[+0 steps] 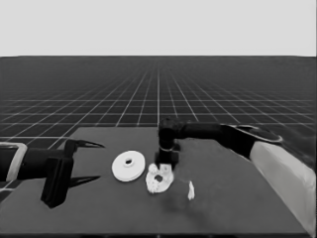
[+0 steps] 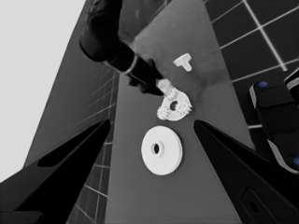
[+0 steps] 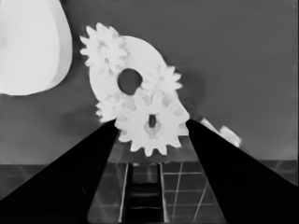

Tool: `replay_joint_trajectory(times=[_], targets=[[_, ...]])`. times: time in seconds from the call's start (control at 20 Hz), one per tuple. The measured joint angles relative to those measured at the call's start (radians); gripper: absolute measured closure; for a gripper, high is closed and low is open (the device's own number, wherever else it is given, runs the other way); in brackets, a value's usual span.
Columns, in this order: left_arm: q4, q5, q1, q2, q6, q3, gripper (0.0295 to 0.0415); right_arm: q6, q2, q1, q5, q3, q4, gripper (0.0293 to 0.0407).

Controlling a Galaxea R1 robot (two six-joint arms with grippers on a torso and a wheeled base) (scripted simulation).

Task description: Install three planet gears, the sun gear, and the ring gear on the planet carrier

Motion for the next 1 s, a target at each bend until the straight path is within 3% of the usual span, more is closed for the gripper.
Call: replay_joint_trajectory(times=[0.3, 0.4, 0.5, 1.0], targets=[[0.0, 0.0, 0.0, 0.0, 0.0, 0.0, 0.0326, -0.079, 0.122, 0.0, 0.013, -0.19, 0.005, 0.039], [0.0, 0.0, 0.0, 0.0, 0.0, 0.0, 0.0326, -0.107, 0.135, -0.08, 0.035, -0.236, -0.072, 0.039], [0.0, 0.0, 0.0, 0.0, 0.0, 0.0, 0.0326, -0.121, 0.142, -0.109, 0.046, -0.259, -0.098, 0.039], [0.0, 0.0, 0.0, 0.0, 0.0, 0.0, 0.0326, -0.099, 0.145, -0.129, 0.051, -0.271, -0.11, 0.0391]])
